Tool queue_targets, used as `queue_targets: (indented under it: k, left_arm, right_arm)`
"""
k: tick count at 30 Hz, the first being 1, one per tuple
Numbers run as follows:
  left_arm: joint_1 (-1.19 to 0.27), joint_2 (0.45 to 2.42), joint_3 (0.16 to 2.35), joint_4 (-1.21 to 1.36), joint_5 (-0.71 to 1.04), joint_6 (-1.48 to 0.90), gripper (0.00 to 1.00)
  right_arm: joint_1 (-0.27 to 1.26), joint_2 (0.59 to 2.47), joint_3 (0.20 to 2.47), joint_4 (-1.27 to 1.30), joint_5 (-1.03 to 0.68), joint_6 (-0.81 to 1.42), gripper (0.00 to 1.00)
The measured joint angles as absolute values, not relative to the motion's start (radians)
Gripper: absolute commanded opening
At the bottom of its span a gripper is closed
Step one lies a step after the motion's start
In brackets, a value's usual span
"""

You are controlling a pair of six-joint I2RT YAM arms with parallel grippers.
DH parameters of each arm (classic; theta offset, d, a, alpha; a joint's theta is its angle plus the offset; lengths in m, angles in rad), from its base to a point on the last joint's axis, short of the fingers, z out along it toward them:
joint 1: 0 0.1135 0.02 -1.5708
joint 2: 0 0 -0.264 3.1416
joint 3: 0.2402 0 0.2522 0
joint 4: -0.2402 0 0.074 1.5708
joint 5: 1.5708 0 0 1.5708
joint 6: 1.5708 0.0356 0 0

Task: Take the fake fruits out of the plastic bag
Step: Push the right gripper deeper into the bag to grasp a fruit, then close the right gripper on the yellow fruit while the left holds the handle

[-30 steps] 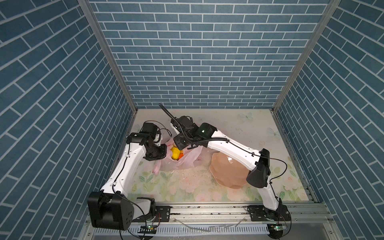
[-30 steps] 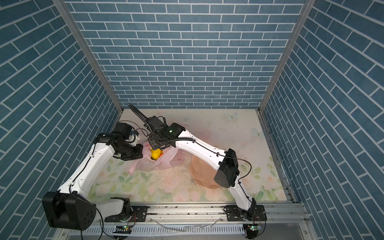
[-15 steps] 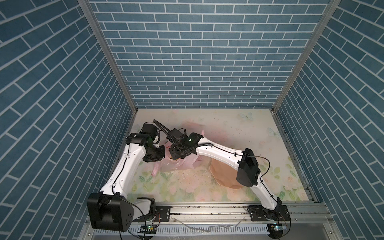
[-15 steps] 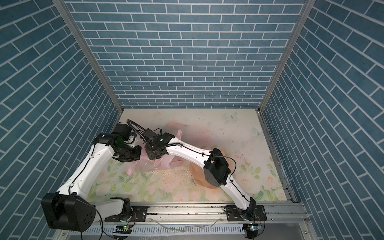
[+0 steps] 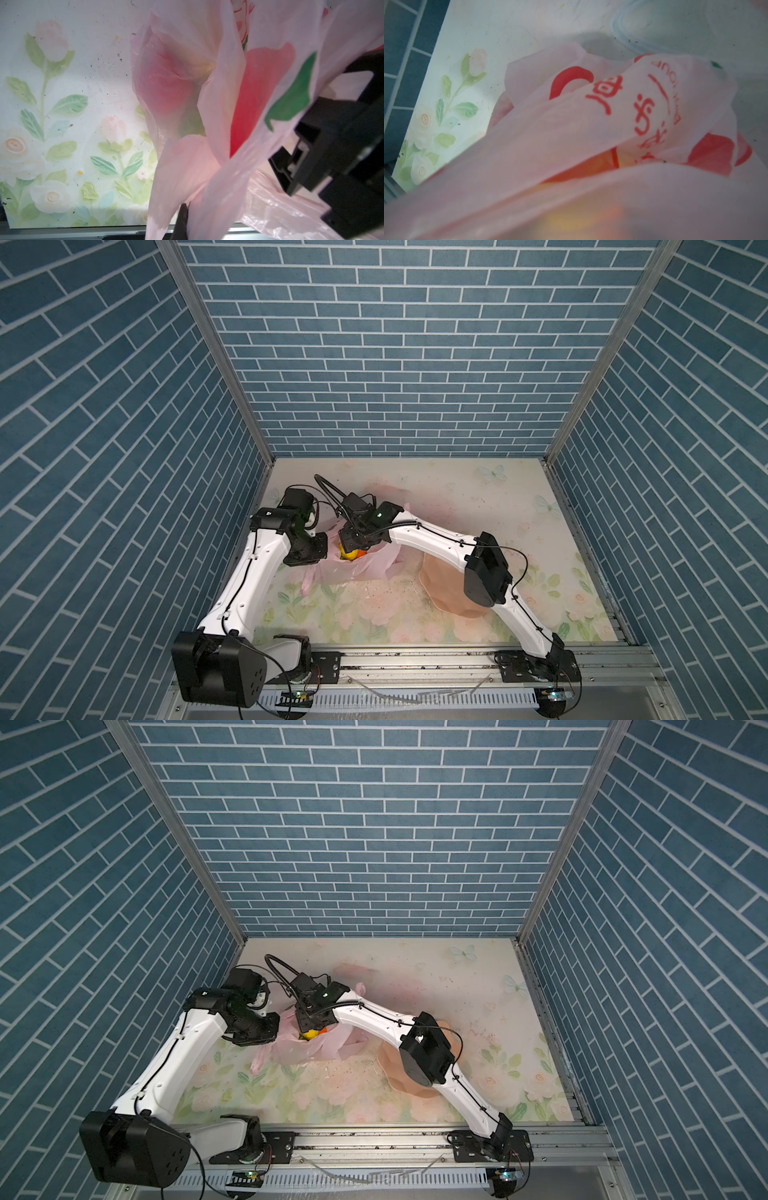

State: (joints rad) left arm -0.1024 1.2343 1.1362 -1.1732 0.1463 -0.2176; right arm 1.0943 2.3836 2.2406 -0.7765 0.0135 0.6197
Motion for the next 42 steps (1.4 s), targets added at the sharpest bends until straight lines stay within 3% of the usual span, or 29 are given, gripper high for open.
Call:
queue_targets:
  k: [19, 26, 42]
  left_arm:
    - [-0.102, 1.257, 1.127, -1.172, 0.147, -0.236, 0.00]
    - [-0.102, 1.273, 1.127, -1.168, 0.145, -0.237, 0.00]
    - [-0.102, 1.306, 1.141, -1.127, 0.180, -0.238, 0.00]
  right_arm:
    - [1.081, 2.457, 2.310, -0.754, -0.050, 0.676, 0.66]
    - [1.082, 2.457, 2.264, -0.709, -0.060, 0.696, 0.38]
    - [1.082, 2.266, 2.124, -0.653, -0.056, 0.658, 0.23]
